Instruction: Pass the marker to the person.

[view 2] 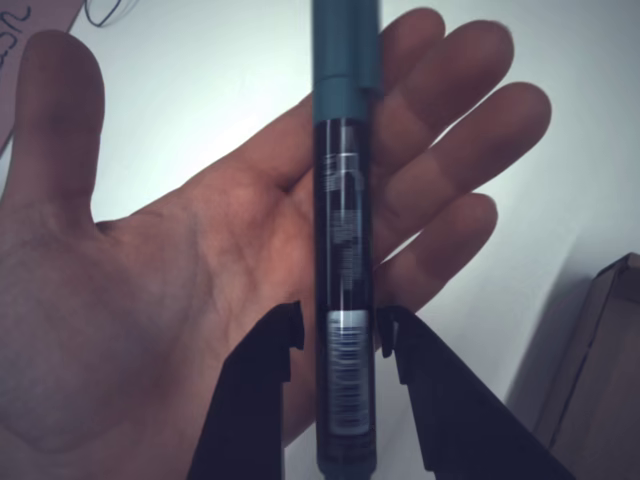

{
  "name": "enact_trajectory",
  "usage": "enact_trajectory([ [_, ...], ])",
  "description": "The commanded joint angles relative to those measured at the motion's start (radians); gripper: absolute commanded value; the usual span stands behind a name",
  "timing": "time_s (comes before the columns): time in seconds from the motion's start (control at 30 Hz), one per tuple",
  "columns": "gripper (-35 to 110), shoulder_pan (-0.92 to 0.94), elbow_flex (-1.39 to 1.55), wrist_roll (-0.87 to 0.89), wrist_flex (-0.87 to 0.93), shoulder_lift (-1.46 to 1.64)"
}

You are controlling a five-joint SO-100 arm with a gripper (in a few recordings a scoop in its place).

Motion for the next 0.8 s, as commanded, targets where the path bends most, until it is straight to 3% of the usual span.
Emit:
enact_trajectory([
  [0.0, 22, 0.008, -0.014, 0.015, -0.02, 0.026],
  [0.2, 23, 0.025, 0.04, 0.021, -0.021, 0.087],
  [0.3, 21, 0.044, 0.202, 0.011, -0.08, 0.21],
  [0.4, 17, 0.109, 0.379, -0.012, -0.172, 0.348],
  [0.77, 17, 0.394, 0.793, -0.121, -0.253, 0.715],
])
